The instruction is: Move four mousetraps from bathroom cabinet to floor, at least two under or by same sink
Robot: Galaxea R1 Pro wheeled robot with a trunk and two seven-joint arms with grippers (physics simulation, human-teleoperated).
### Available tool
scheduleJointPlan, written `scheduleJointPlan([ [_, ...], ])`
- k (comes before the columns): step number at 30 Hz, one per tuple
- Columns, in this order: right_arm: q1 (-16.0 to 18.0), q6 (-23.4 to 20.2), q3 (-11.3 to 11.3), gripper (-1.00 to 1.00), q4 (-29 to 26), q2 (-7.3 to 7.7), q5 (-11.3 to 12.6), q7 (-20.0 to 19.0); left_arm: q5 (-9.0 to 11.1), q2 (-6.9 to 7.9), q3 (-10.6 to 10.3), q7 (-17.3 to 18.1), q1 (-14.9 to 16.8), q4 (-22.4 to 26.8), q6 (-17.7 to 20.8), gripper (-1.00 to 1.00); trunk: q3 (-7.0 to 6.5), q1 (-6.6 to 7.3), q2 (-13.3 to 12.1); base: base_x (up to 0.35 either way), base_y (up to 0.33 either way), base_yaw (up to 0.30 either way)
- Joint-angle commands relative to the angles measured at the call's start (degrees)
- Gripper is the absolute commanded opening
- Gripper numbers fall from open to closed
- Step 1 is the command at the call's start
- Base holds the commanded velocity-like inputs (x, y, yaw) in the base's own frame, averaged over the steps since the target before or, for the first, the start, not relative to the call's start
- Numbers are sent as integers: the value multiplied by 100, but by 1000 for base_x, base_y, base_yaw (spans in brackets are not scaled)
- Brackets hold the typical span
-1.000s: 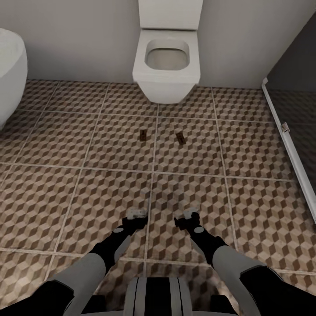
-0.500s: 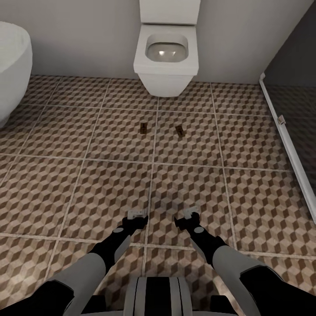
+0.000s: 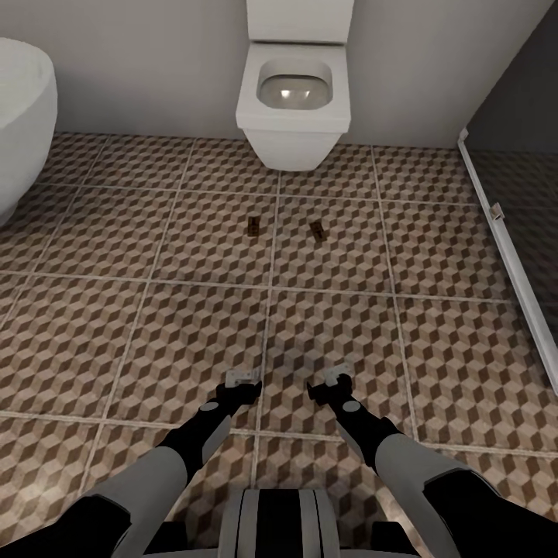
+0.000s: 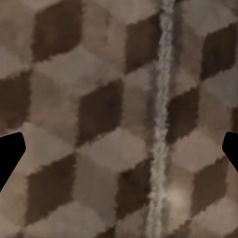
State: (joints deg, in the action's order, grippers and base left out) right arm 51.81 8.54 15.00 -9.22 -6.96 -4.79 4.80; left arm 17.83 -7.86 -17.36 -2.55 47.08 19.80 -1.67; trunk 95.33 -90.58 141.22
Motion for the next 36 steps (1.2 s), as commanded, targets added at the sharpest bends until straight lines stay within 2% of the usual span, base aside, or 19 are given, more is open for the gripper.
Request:
scheduleJointPlan([
  [1,3,23,11,100,8,-1,-50,35,54,4,-48,-27,3,-3,-18,100,2,1,1,0,0,0],
  [12,3,65,12,100,8,1,-49,33,54,3,-48,-27,3,-3,-10,100,2,1,1,0,0,0],
  [23,-1,99,19,100,8,2,-56,30,54,3,-48,-27,3,-3,-6,100,-195,242,-440,0,0,0],
  [36,-112,542,21,100,8,12,-57,24,54,12,-48,-27,3,-3,-1,100,-428,528,-962,0,0,0],
])
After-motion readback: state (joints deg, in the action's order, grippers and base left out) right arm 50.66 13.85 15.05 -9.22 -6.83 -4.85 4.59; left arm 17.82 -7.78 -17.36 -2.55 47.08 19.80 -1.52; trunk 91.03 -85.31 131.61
